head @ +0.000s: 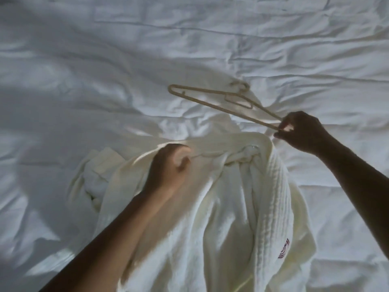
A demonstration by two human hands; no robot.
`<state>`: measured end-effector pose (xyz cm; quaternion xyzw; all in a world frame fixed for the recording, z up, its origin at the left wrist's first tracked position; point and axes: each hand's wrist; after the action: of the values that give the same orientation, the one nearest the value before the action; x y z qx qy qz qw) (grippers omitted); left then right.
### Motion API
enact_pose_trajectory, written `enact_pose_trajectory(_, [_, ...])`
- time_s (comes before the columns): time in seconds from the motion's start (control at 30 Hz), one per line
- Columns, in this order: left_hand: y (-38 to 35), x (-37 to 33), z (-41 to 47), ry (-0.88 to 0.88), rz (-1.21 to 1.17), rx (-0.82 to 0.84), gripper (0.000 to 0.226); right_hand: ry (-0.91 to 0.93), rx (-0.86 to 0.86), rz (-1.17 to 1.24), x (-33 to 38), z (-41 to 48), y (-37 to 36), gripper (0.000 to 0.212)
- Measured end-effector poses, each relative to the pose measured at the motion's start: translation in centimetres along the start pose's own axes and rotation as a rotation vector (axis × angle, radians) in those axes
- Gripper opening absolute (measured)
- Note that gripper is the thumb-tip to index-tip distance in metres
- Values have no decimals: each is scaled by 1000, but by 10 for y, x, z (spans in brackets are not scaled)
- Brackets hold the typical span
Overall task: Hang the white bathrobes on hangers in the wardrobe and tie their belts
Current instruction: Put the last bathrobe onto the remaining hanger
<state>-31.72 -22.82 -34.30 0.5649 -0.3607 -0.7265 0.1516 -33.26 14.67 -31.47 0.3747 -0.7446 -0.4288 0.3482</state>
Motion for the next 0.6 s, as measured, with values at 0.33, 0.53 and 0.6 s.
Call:
enact_pose_trajectory(0.33, [62, -24, 42, -59, 104, -249, 18, 99, 44, 163, -22, -189, -17, 62])
enact_pose_trajectory(0.53, [31, -29, 69, 38, 215, 257, 16, 121, 176, 271, 4, -228, -22, 72])
enact_pose_trajectory(0.6, [37, -4, 66, 287, 377, 368, 31, 120, 249, 334, 4, -232, -16, 67])
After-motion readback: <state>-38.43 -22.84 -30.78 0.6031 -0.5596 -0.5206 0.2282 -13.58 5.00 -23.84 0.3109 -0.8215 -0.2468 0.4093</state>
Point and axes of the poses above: each hand's wrist, its own z-axis towards the middle knuckle, its own y-axis out of the back of the hand, x = y × z, and after that the axes turned 9 degrees about -y, right-handed
